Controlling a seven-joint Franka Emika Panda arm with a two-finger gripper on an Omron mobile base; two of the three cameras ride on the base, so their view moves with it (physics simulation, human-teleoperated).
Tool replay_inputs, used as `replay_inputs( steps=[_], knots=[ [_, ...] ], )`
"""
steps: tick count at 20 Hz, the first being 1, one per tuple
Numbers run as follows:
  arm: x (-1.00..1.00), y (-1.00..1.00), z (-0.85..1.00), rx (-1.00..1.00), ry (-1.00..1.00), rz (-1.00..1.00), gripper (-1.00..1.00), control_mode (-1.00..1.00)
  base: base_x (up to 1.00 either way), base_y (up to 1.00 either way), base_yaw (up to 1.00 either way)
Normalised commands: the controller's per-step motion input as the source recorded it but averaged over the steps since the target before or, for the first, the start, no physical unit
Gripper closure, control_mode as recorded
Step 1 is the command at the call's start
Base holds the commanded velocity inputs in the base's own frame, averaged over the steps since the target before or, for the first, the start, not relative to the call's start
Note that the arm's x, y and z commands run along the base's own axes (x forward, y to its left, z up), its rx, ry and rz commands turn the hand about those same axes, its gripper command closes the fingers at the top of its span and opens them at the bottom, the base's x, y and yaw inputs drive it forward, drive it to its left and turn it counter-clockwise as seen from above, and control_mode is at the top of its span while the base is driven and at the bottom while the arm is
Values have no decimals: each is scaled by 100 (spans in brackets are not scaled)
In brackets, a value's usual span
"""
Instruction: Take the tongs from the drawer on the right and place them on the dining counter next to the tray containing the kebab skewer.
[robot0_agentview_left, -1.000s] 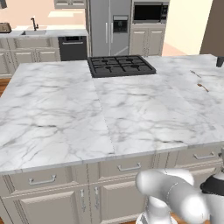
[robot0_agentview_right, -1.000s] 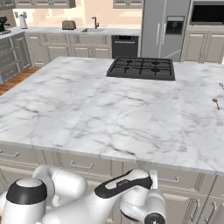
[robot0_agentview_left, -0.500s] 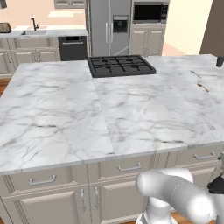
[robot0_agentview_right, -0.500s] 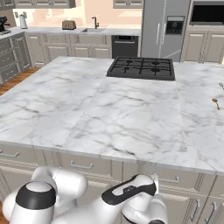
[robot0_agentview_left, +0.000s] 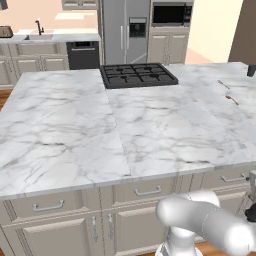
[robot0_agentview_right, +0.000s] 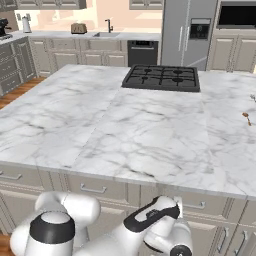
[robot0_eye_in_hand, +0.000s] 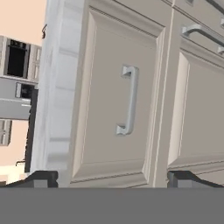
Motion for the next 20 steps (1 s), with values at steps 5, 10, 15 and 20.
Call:
replay_inputs(
  steps=[5, 10, 15, 20],
  knots=[
    [17, -16, -38, 0, -5, 0, -100, -100, 0, 0, 0],
    [14, -24, -38, 0, -4, 0, -100, -100, 0, 0, 0],
    [11, -27, -29, 0, -1, 0, -100, -100, 0, 0, 0],
    [8, -27, -14, 0, 0, 0, -100, -100, 0, 0, 0]
  ],
)
